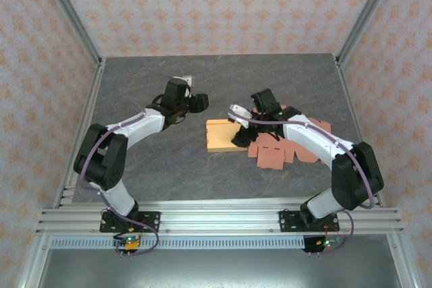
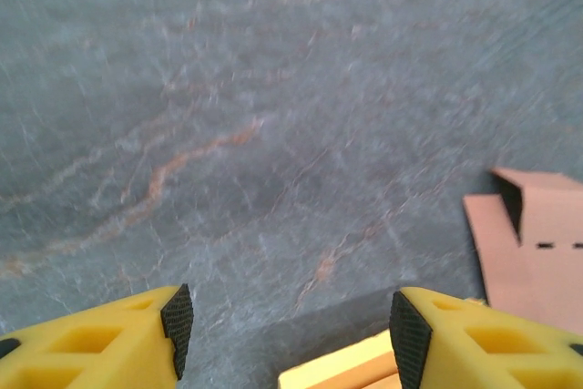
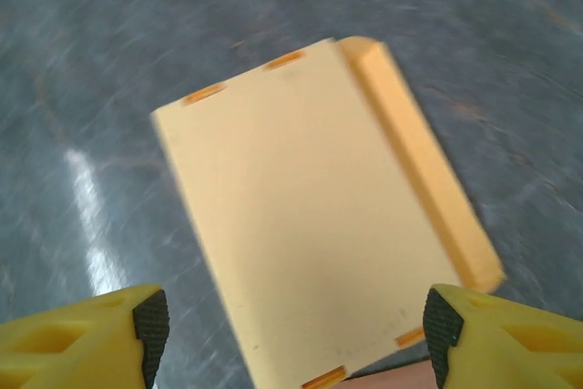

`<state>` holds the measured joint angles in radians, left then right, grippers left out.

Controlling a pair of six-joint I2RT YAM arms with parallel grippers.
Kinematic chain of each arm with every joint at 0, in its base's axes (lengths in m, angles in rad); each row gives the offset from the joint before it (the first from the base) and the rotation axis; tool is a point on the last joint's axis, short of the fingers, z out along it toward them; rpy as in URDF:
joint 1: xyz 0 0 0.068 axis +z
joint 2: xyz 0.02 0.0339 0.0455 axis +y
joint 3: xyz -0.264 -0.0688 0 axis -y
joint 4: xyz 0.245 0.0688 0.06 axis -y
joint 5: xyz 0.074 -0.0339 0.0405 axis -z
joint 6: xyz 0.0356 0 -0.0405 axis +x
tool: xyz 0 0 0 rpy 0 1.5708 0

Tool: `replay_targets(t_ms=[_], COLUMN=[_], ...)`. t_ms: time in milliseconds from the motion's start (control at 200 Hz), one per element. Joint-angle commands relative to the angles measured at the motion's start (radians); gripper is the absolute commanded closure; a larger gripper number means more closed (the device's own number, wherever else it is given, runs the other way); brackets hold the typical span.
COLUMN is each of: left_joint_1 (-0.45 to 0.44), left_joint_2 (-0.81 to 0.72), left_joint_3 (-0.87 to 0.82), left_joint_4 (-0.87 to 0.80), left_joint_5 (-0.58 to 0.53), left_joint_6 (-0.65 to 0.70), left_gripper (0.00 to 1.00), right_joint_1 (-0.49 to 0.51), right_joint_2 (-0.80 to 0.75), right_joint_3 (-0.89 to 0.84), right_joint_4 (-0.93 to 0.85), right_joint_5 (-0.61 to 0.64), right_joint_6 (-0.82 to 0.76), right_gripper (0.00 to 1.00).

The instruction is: Fold the paper box

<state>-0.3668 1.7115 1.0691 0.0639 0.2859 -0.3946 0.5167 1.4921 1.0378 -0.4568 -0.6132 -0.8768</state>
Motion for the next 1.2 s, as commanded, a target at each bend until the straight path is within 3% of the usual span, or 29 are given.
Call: replay_targets(t_ms=[0, 190, 440, 556, 626, 736, 796, 846, 1006, 1196], left_joint_1=[-0.001, 0.009, 0.011, 0.011, 0.011, 0.012, 0.013, 0.013, 0.011, -0.113], left_joint_2=[0.016, 0.044, 0.118, 0.109, 0.112, 0.132, 0.115, 0.083, -0.031, -0.173], left_joint_3=[0.021, 0.025, 0.03, 0.022, 0.037, 0.051, 0.027, -0.001, -0.052, -0.118], left_joint_4=[-0.019, -0.044, -0.014, 0.006, -0.02, -0.049, -0.03, -0.017, -0.136, -0.254], left_joint_5=[0.015, 0.034, 0.106, 0.113, 0.119, 0.157, 0.175, 0.18, 0.157, 0.027], left_joint_6=[-0.011, -0.037, -0.108, -0.111, -0.098, -0.133, -0.184, -0.204, -0.111, 0.123], left_gripper=[0.38, 0.37, 0.36, 0.36, 0.35, 0.35, 0.35, 0.35, 0.34, 0.3], right_joint_1=[0.021, 0.1, 0.146, 0.12, 0.105, 0.059, 0.007, -0.051, -0.204, -0.224], right_joint_2=[0.037, 0.103, 0.038, -0.021, -0.056, -0.099, -0.08, -0.049, 0.149, 0.332], right_joint_3=[0.034, 0.05, -0.127, -0.147, -0.152, -0.16, -0.122, -0.093, 0.089, 0.301], right_joint_4=[-0.108, -0.139, 0.183, 0.298, 0.365, 0.54, 0.508, 0.463, 0.274, 0.087], right_joint_5=[-0.097, 0.036, 0.224, 0.173, 0.144, 0.235, 0.287, 0.236, -0.03, -0.048], right_joint_6=[-0.268, -0.315, -0.317, -0.164, 0.029, 0.561, 0.806, 0.927, 1.085, 0.969], right_gripper=[0.23, 0.18, 0.22, 0.21, 0.21, 0.16, 0.1, 0.04, 0.01, 0.05])
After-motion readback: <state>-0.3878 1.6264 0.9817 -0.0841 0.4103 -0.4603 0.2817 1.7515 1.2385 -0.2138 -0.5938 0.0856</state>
